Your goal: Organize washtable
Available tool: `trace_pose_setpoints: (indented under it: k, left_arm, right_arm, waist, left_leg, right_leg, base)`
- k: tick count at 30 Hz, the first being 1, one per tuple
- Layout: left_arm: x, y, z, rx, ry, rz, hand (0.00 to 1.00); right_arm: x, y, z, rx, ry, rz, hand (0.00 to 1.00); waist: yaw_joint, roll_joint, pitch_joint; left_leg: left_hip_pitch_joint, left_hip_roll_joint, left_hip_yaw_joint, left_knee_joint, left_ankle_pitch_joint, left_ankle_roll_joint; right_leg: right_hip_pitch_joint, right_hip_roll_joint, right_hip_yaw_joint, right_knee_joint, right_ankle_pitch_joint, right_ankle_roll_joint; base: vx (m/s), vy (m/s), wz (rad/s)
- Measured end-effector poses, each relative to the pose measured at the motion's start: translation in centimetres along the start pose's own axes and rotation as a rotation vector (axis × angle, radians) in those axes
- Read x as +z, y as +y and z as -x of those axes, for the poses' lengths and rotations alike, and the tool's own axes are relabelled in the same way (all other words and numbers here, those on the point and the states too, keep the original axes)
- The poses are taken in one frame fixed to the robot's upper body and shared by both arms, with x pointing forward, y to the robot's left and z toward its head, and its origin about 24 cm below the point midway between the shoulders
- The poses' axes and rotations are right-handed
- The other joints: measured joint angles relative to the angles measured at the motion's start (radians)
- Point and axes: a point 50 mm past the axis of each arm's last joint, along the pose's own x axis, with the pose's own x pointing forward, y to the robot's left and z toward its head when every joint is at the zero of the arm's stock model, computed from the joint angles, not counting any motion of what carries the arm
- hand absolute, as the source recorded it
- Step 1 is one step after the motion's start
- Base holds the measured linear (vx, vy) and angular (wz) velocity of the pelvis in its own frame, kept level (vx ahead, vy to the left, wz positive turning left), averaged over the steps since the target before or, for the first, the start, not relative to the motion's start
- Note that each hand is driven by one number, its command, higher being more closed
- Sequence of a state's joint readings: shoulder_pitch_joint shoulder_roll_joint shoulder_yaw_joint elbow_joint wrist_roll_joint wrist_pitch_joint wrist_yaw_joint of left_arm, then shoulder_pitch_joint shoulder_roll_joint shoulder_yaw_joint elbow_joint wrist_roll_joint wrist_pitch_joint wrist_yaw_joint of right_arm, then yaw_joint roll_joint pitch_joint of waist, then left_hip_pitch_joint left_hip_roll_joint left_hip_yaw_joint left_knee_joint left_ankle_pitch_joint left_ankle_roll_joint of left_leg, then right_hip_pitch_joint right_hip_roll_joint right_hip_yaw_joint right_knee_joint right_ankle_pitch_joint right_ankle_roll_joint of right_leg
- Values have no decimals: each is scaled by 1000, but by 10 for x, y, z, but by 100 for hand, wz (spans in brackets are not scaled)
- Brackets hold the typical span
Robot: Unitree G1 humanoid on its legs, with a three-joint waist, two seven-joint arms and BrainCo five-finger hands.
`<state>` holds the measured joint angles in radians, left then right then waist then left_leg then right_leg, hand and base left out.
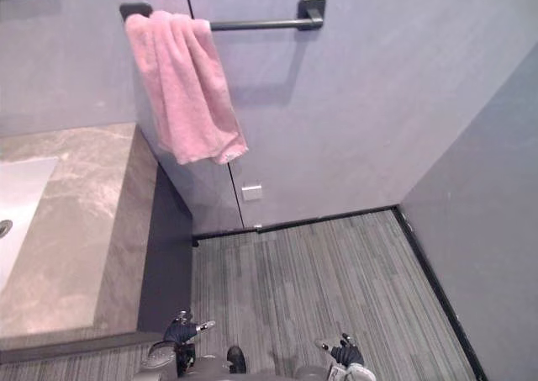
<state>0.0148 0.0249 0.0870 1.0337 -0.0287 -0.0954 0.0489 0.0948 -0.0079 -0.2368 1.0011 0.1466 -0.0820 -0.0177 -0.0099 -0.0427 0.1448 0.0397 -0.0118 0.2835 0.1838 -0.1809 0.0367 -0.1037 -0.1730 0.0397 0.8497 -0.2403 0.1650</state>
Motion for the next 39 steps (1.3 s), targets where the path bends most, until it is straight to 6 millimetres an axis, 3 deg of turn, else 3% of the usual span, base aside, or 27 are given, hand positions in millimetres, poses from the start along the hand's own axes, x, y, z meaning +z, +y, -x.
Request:
trace_pose_setpoints:
  k: [2,3,4,7,8,9,10,11,13,14,15,16,17,18,19,21,23,25,27,30,34,39]
  left_arm:
    - [-2,-1,0,-1,12,1,0]
    - [-2,-2,-1,-4,16,1,0]
    - [-2,-2,-1,-4,18,2,0]
    - [-3,-5,-1,-10,25,10,0]
    - [-4,-6,-1,-11,27,11,0]
    - [-5,-5,0,-6,30,23,0]
    - [-6,-8,0,-6,36,42,0]
    - [-8,-14,1,-12,42,80,0]
    - [-8,-23,2,-28,44,109,0]
    - [-8,-24,2,-26,45,119,0]
    - [-6,-26,1,-32,38,122,0]
    - [-1,-26,1,-35,20,128,0]
    - [0,-26,0,-34,14,129,0]
    - [3,-24,0,-25,1,142,0]
    - [4,-24,0,-23,-5,152,0]
    - [7,-23,0,-22,-18,155,0]
    - [9,-23,0,-20,-28,156,0]
    - [6,-24,0,-22,-17,154,0]
    - [5,-21,0,-14,-13,153,0]
    - [1,-18,0,-8,4,147,0]
    - [-4,-16,2,-2,19,145,0]
    - [-9,-12,2,2,36,109,0]
  right_arm:
    - [2,0,0,2,-9,0,0]
    - [3,1,-1,4,-15,1,0]
    - [5,1,-1,6,-21,0,0]
    - [12,2,-3,6,-44,0,0]
    - [13,3,-3,10,-46,0,0]
    - [12,4,-3,11,-42,-11,0]
    - [15,5,-4,12,-49,-17,0]
    - [20,2,-5,5,-60,-8,0]
    - [24,-3,-6,-7,-71,-12,0]
    - [24,-3,-6,-7,-70,-10,0]
    - [22,-3,-6,-8,-64,-10,0]
    - [21,-2,-5,-4,-58,-6,0]
    - [19,-1,-5,-1,-54,-1,0]
    - [18,0,-5,5,-47,9,0]
    - [15,1,-4,7,-39,6,0]
    - [13,1,-3,6,-34,4,0]
    - [11,-2,-3,-1,-28,-3,0]
    - [11,-4,-3,-6,-27,-2,0]
    - [4,-3,-1,-6,-9,-9,0]
    - [-2,1,1,1,3,-18,0]
    - [-4,-1,1,-6,12,-23,0]
    - [-9,-7,1,-32,32,-50,0]
  waist:
    - [0,-1,5]
    - [-3,1,6]
    - [-4,4,7]
    - [-8,20,17]
    - [-11,18,18]
    - [-17,12,20]
    - [-20,17,19]
    - [-19,51,21]
    - [-26,76,25]
    - [-29,87,22]
    - [-30,81,26]
    - [-30,71,33]
    - [-27,65,36]
    - [-20,68,34]
    - [-17,52,38]
    - [-9,50,36]
    - [2,52,34]
    - [-1,65,26]
    - [-1,35,5]
    - [-1,12,-8]
    - [-2,22,-19]
    - [-2,32,-24]
  left_leg:
    - [92,-6,-23,-42,-10,4]
    - [142,1,-35,-71,-10,4]
    - [155,7,-36,-79,-10,4]
    - [207,47,-47,-105,-21,-14]
    - [223,51,-61,-117,-30,-29]
    - [243,48,-83,-117,-51,-61]
    - [259,56,-90,-116,-59,-73]
    - [269,84,-87,-100,-54,-84]
    - [256,103,-87,-42,-43,-102]
    - [224,122,-89,53,-35,-120]
    - [180,143,-90,168,-20,-145]
    - [81,195,-89,414,15,-198]
    - [49,217,-84,489,9,-196]
    - [9,247,-61,581,-8,-172]
    - [-20,258,-18,590,-22,-149]
    - [-63,255,18,514,-36,-126]
    - [-87,233,13,332,-36,-123]
    - [-89,190,-34,97,69,-120]
    - [-43,151,-26,23,103,-113]
    - [9,116,-6,-49,115,-99]
    - [54,86,-7,-121,141,-95]
    - [103,77,-35,-231,200,-105]
  right_leg:
    - [-56,1,-43,90,-41,-33]
    - [-103,9,-93,67,-67,-72]
    - [-120,17,-110,43,-72,-81]
    - [-200,68,-162,-223,-47,-112]
    - [-202,88,-152,-354,15,-124]
    - [-190,95,-125,-443,186,-146]
    - [-184,102,-128,-422,174,-156]
    - [-178,111,-147,-397,138,-170]
    - [-165,115,-165,-373,90,-186]
    - [-131,123,-180,-388,71,-195]
    - [-94,127,-191,-412,63,-203]
    - [-24,141,-202,-464,54,-213]
    - [0,148,-205,-479,52,-216]
    - [57,159,-206,-512,50,-222]
    - [109,158,-203,-550,49,-222]
    - [146,155,-189,-586,50,-222]
    - [155,155,-170,-594,50,-220]
    - [159,163,-147,-589,37,-196]
    - [165,140,-117,-589,29,-169]
    - [189,103,-108,-607,20,-153]
    - [208,86,-108,-629,14,-140]
    - [223,104,-122,-643,17,-141]
  base:
    - [419,106,43]
    - [384,42,40]
    - [368,-10,41]
    - [378,-88,44]
    - [494,-215,49]
    - [517,-237,47]
    - [525,-249,33]
    - [431,-214,15]
    - [396,-225,19]
    - [367,-232,26]
    - [405,-278,37]
    - [310,-230,25]
    - [279,-195,8]
    - [259,-144,-12]
    - [240,-119,-16]
    - [197,-41,-25]
    - [220,65,-38]
    - [250,145,-34]
    - [192,125,-24]
    - [109,112,-5]
    - [33,46,4]
    - [-12,-40,11]
